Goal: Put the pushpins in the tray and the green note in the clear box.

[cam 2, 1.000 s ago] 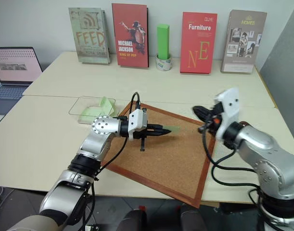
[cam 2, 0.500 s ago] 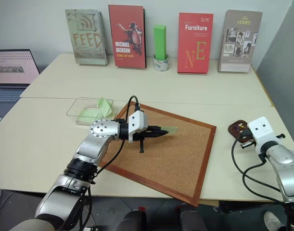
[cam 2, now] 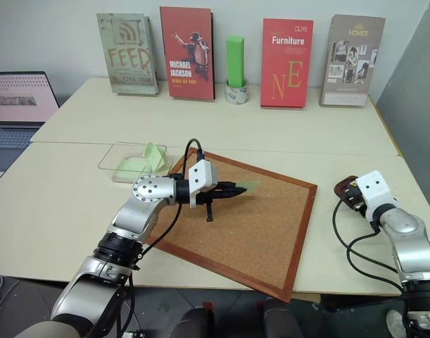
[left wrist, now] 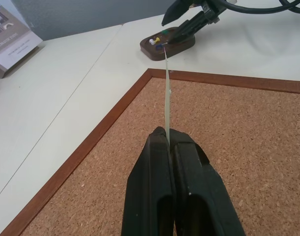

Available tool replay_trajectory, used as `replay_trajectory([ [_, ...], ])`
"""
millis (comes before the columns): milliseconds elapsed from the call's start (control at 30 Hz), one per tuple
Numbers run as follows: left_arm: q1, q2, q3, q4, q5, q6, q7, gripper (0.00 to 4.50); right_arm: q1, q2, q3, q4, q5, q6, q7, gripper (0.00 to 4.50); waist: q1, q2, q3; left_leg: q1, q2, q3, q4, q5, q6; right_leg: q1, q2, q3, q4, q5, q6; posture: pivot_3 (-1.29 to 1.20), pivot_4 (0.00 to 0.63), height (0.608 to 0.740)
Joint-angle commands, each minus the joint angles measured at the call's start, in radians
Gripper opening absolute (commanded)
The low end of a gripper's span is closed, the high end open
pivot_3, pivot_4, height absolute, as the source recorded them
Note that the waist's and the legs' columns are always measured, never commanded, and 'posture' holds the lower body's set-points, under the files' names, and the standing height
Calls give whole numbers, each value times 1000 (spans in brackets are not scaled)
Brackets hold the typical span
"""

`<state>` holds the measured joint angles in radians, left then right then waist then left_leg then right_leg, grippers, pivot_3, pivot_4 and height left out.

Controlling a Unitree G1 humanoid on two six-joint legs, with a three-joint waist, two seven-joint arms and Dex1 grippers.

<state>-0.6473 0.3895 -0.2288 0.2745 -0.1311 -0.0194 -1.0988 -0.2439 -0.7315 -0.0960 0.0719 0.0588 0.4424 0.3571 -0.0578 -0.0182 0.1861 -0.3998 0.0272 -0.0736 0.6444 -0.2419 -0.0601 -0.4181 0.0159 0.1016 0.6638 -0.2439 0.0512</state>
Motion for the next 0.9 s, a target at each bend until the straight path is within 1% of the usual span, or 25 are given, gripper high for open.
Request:
replay_trajectory([
  [33, -21, 4, 15, -25, -2, -5, 13, 0, -21, 5, -39, -35, 6, 12, 6, 3604, 0, 0, 0, 0, 0, 0, 0, 0, 0, 0, 0, 0, 0, 0, 0, 0, 150, 740],
  [67, -22, 4, 16, -23, -2, -4, 16, 0, -23, 5, -45, -44, 7, 14, 5, 3901, 0, 0, 0, 0, 0, 0, 0, 0, 0, 0, 0, 0, 0, 0, 0, 0, 150, 740],
  [167, -24, 7, 21, -23, 4, 5, 34, 0, -23, 1, -69, -91, 22, 27, 14, 4483, 0, 0, 0, 0, 0, 0, 0, 0, 0, 0, 0, 0, 0, 0, 0, 0, 150, 740],
  [267, -27, 15, 27, -24, 4, 22, 49, 0, -19, 5, -104, -170, 60, 45, 36, 4483, 0, 0, 0, 0, 0, 0, 0, 0, 0, 0, 0, 0, 0, 0, 0, 0, 150, 740],
  [367, -25, 26, 40, -36, 0, 53, 73, 0, -25, 32, -141, -257, 130, 57, 59, 4483, -1, 0, 0, 0, 0, 0, 0, 0, 0, 0, 0, 0, 0, 0, 0, 0, 150, 740],
  [433, -20, 40, 54, -56, -8, 86, 90, 0, -30, 52, -155, -317, 180, 52, 85, 4483, -2, 0, 0, 0, 0, 0, 0, 0, 0, 0, 0, 0, 0, 0, 0, 0, 150, 740],
  [533, -6, 76, 88, -108, -32, 168, 104, 0, -38, 88, -145, -432, 295, 80, 151, 4483, -3, 0, 0, 0, 0, -1, 0, 0, 0, 0, 0, 0, 1, 0, 0, 0, 150, 740],
  [667, 4, 114, 142, -164, -54, 273, 146, 0, -82, 132, -82, -527, 405, 152, 193, 4483, -2, 0, 0, 0, 1, -1, 0, 0, 0, 0, 0, -1, 1, 0, 0, 0, 150, 740],
  [767, -1, 169, 217, -190, -42, 346, 218, 0, -159, 190, 20, -566, 482, 214, 228, 4483, -4, 0, 0, 0, 1, -1, 0, 0, 0, 0, 0, -1, 1, 0, 0, 0, 150, 740],
  [867, -8, 234, 261, -193, -19, 387, 259, 0, -207, 212, 98, -558, 495, 233, 270, 4483, -7, -1, 0, 1, 1, -2, 0, 0, 0, 0, 1, -2, 2, 0, 0, 0, 150, 740],
  [900, -23, 279, 278, -178, -8, 411, 264, 0, -230, 219, 131, -533, 480, 227, 282, 4483, -7, -1, 0, 0, 2, -2, 0, 0, 0, 0, 1, -2, 2, 0, 0, 0, 150, 740],
])
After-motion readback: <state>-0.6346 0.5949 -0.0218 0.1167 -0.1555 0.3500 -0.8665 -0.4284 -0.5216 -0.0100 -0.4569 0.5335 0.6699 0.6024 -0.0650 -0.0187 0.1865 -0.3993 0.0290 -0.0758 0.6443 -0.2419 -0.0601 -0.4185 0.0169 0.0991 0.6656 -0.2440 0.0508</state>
